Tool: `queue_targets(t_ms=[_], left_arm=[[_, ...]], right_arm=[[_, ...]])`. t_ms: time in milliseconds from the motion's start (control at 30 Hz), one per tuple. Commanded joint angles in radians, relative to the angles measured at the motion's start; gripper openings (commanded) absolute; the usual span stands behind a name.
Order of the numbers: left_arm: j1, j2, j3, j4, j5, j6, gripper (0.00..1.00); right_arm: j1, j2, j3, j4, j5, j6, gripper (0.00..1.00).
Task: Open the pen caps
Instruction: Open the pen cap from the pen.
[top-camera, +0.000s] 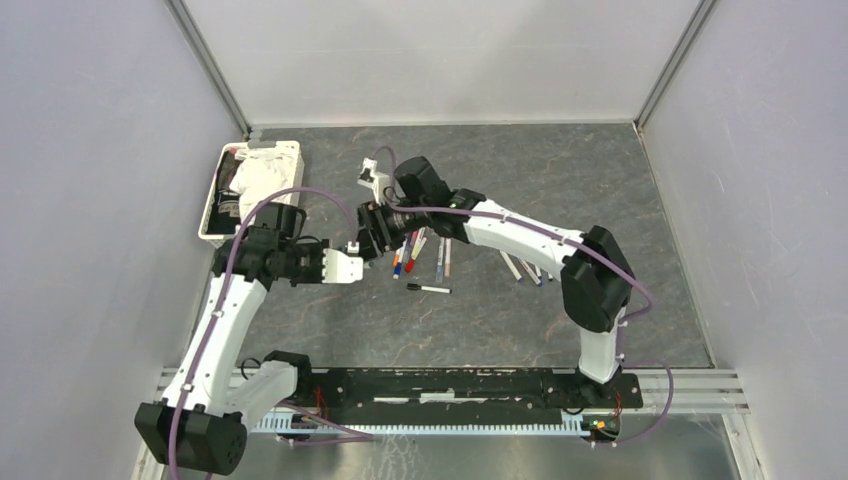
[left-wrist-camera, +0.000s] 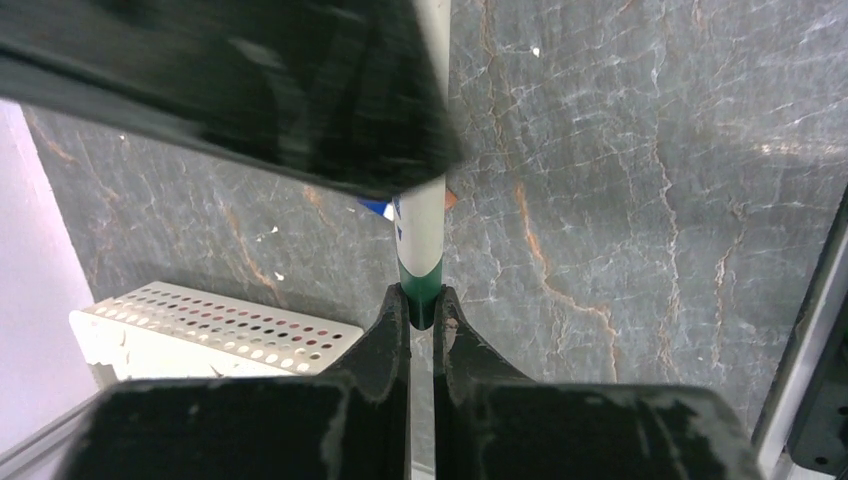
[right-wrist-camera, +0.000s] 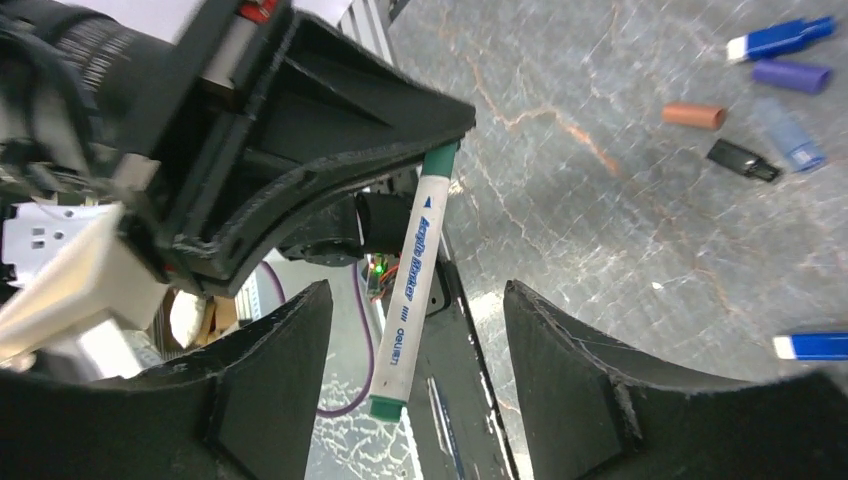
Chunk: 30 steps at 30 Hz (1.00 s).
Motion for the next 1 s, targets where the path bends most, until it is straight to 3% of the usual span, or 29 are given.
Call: queue_targets(t_ms=[0,400,600,667,767,867,967], left_arm=[[-0.012,-0.023,0.000,0.018,-0.053,0.068,0.02],[-0.054,-0.069,0.010,-0.063,-0.024,0.126,0.02],[-0.058,-0.094,0.015,-0.090,0.017,0.133,0.04],[-0.058,-0.085,0.033,-0.102,0.038,0.097,0.36],[-0.058,-0.051,0.069,-0.146,0.076,0.059,0.59],[-0.058,-0.034,0.082,-0.164,0.124,0.037,0.65],[-0.058,-0.026,0.077,-0.170,0.174,0.021,0.66]], right_arm=[[0.040,0.045,0.029,0.024,-0.034,0.010,0.68],[0.062,0.086,0.033,0.063,-0.024,0.048,0.32],[0.064,0.071,-0.017,0.081,-0.034,0.040,0.00],[0.062,0.048,-0.058,0.117,-0.049,0.038,0.00],[0.055,-0.002,-0.139,0.192,-0.085,0.040,0.00],[0.051,-0.052,-0.220,0.281,-0.110,0.052,0.00],[0.050,-0.090,-0.280,0.369,-0.124,0.085,0.00]])
